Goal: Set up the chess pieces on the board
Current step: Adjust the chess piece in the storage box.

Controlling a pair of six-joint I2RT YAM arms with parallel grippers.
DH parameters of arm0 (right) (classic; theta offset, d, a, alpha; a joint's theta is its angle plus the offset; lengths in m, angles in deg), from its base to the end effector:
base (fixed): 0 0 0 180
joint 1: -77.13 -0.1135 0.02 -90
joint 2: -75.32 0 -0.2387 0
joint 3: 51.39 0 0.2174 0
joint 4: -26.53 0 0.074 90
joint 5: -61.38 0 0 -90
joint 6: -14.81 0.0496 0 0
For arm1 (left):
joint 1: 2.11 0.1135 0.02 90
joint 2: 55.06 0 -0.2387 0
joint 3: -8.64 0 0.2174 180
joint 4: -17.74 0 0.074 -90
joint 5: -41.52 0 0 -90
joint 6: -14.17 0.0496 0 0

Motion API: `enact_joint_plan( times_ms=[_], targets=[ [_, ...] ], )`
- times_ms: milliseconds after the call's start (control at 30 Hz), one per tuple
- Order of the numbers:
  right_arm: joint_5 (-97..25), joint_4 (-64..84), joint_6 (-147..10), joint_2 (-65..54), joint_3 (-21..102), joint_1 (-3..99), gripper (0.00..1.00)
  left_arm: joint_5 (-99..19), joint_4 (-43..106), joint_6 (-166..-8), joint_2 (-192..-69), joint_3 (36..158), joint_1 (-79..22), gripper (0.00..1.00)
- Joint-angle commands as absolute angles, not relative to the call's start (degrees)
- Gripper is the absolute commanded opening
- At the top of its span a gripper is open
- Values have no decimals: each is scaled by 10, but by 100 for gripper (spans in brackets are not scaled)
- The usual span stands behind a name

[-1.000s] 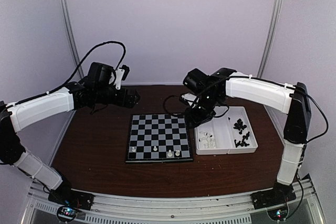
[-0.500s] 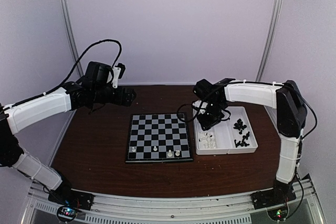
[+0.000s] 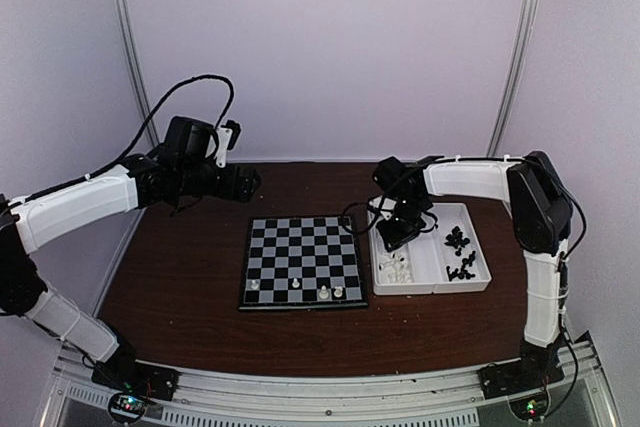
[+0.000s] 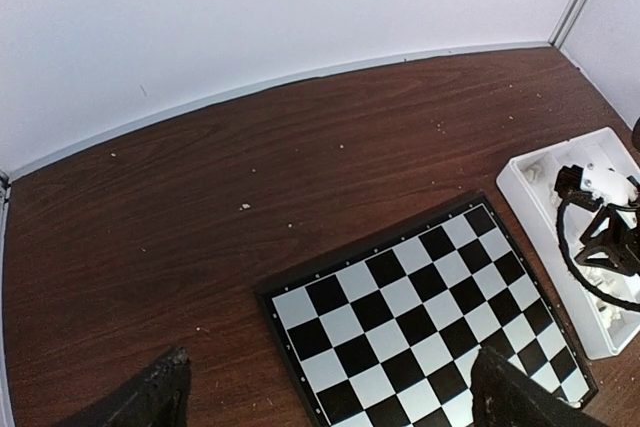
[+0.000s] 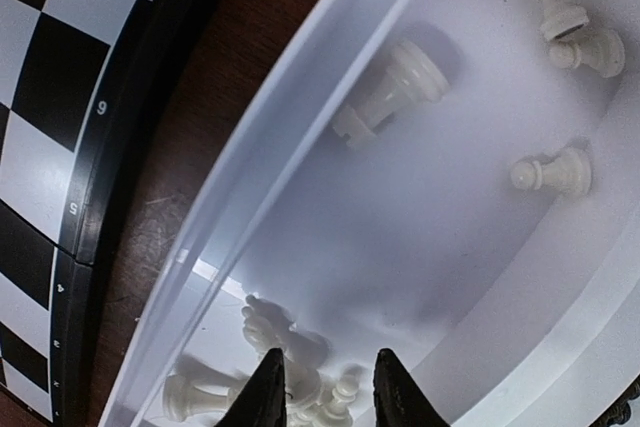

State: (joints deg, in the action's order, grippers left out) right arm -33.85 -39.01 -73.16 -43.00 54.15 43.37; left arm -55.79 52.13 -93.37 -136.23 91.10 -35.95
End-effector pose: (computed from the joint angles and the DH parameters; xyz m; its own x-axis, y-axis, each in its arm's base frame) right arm 0.3053 0.2095 0.1547 -0.8338 -0.5149 -0.1992 -0.5395 0.8364 0.0964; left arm 0.2559 -0.1640 0.2870 -0.5723 0.0238 -0.8197 0.3056 0.9338 -0.1862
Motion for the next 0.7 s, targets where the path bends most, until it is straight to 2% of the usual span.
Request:
enact_joint_plan(
  times_ms=[0,333,667],
  targets=[
    [-372,-370,-735,-443,541,434,31,-551,523,-939,-1368,932,-359,98],
    [-396,-360,-728,-452,523,433,31,-536,521,-942,-1377,939,-359,98],
    [-378,-362,-715,-396,509,433,31,-523,519,-945,-1382,945,-359,98]
  ],
)
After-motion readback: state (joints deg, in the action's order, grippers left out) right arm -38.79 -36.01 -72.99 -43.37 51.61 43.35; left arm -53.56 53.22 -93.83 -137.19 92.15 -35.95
